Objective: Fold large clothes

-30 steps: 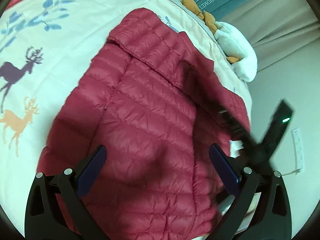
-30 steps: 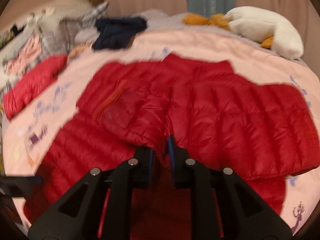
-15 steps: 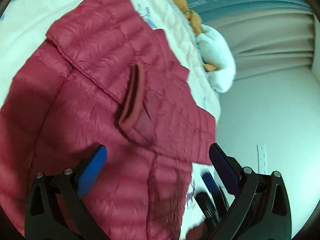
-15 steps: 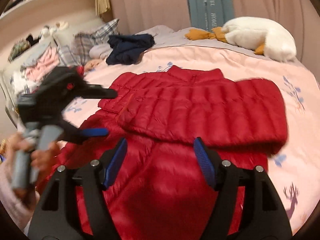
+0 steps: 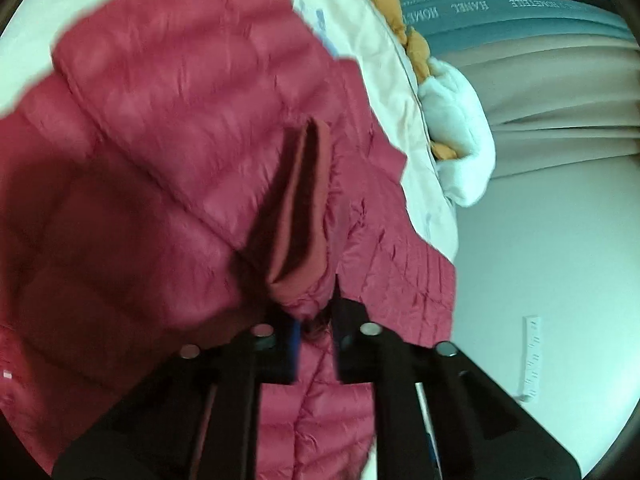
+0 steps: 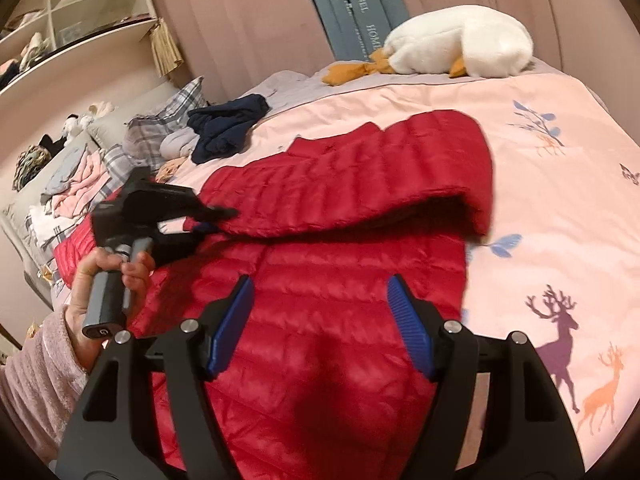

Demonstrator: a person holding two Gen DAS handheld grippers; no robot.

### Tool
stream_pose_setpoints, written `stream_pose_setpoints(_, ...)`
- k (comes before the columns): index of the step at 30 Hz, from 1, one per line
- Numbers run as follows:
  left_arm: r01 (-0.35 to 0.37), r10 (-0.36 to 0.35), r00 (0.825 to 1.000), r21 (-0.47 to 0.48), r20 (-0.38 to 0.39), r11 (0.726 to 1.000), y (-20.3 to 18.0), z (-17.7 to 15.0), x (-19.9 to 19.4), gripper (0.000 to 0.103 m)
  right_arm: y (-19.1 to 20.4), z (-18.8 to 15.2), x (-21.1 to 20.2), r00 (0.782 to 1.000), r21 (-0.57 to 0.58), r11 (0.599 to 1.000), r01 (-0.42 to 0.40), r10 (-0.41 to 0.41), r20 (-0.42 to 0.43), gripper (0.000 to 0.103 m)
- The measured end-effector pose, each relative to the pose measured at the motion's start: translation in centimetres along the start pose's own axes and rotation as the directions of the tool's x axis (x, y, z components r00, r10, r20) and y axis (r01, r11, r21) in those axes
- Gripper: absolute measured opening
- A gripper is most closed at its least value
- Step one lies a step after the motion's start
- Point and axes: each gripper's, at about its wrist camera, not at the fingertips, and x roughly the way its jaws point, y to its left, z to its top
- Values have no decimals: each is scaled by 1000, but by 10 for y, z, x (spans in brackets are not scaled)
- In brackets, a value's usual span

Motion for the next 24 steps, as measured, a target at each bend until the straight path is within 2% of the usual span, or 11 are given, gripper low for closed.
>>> stream_pose_setpoints(1,-4,3,999,30,34,1000,-6,2,-8,9,-2,1,-2,1000,3,1000,3,-3,5,70)
stream_pose_setpoints(3,-27,9,989,122,150,992,-28,5,-35,9,-9,3,-5,1000,20,1000,14,-14,15,70)
stream_pose_setpoints(7,-74,29,969,175,246,982,-40,12,-65,9,-21,7,-5,999,60,998,20,-22,25,70)
stream_pose_setpoints(10,-158,110,968,206,225,966,-32,15,-66,9,-28,11,1,999,84,996,32,-34,16,70)
stream_pose_setpoints(14,-243,210,960,182,183,953,-2,16,-58,10,-33,17,11,999,108,993,50,-49,-12,70)
stream_pose_setpoints(18,-290,265,950,151,168,945,23,18,-59,23,-35,25,18,998,90,994,63,-61,-25,70)
stream_pose_setpoints(19,-304,278,946,156,167,940,25,19,-60,36,-34,28,19,997,81,994,69,-68,-26,70)
stream_pose_setpoints(20,-337,310,934,154,177,929,28,20,-64,53,-34,32,20,997,70,995,71,-70,-28,70)
stream_pose_setpoints(22,-352,316,924,160,213,922,27,20,-73,56,-33,38,24,997,51,996,76,-75,-27,70)
stream_pose_setpoints(24,-384,330,906,189,265,904,20,20,-88,56,-32,47,31,996,37,996,85,-84,-34,70)
